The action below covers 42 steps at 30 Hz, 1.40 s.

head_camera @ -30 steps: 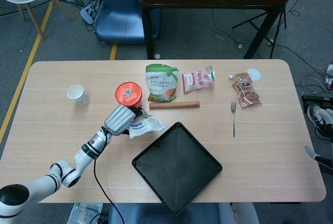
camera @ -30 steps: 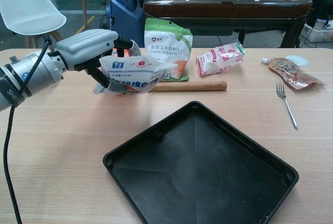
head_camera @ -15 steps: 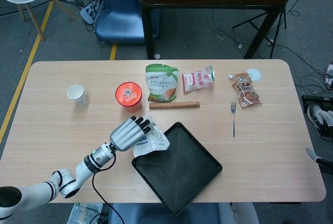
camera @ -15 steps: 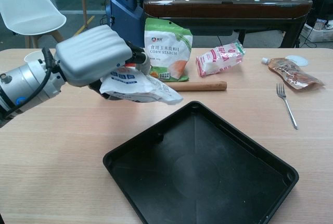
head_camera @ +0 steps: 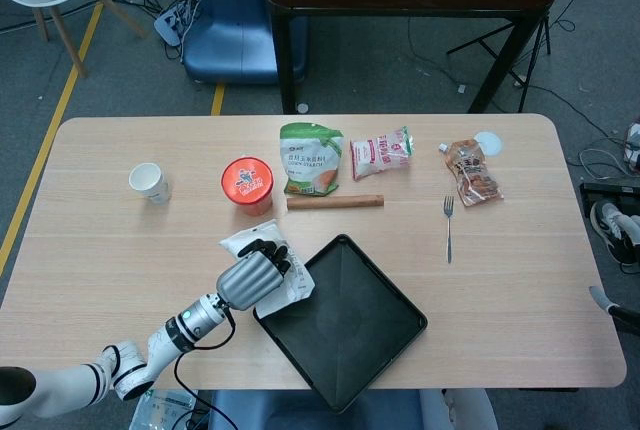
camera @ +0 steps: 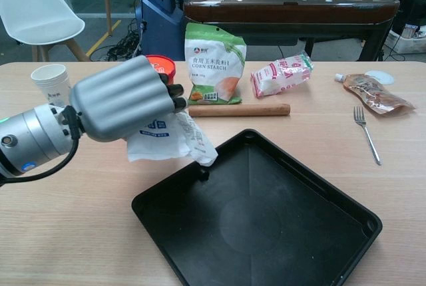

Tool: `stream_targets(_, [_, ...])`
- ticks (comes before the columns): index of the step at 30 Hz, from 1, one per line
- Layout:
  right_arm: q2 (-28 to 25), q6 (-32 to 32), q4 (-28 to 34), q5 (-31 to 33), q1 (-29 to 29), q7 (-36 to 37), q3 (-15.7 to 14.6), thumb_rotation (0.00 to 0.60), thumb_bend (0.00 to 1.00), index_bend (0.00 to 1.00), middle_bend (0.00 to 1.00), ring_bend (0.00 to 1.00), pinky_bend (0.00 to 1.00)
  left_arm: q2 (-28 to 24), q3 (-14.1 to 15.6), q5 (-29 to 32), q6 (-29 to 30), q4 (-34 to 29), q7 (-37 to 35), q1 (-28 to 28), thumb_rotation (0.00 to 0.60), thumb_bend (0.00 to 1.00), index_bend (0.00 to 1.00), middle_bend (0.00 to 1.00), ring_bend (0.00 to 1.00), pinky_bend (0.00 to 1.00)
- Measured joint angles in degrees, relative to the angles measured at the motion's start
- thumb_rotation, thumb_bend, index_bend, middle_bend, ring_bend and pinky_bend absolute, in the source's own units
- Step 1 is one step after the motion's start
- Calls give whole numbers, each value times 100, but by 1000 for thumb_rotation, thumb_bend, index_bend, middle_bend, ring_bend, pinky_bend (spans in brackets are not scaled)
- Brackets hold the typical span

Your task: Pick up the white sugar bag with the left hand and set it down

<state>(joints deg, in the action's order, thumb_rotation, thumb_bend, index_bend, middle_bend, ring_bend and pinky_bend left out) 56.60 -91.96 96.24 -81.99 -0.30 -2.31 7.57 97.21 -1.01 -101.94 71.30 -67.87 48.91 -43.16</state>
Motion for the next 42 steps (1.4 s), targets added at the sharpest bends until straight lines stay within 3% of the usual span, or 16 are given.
stream_targets(14, [-14,-8,46,19,-11,-28,18,600,113,75,157,35,66,28,54,84,-414,-541,2128,264,600,224,561,640,622,760])
stream_targets(25, [-18,-24,14,73,-53,21,29,600,112,75,162,35,66,118,-100,672,-848,-1087,3811,537,600,227,552,637,621,760])
stream_targets(42, [-18,-60,4,62,-87,41,29,600,113,75,165,35,66,139,-174,1190,-1052,-1383,4507,662,600,241,553,637,623,760])
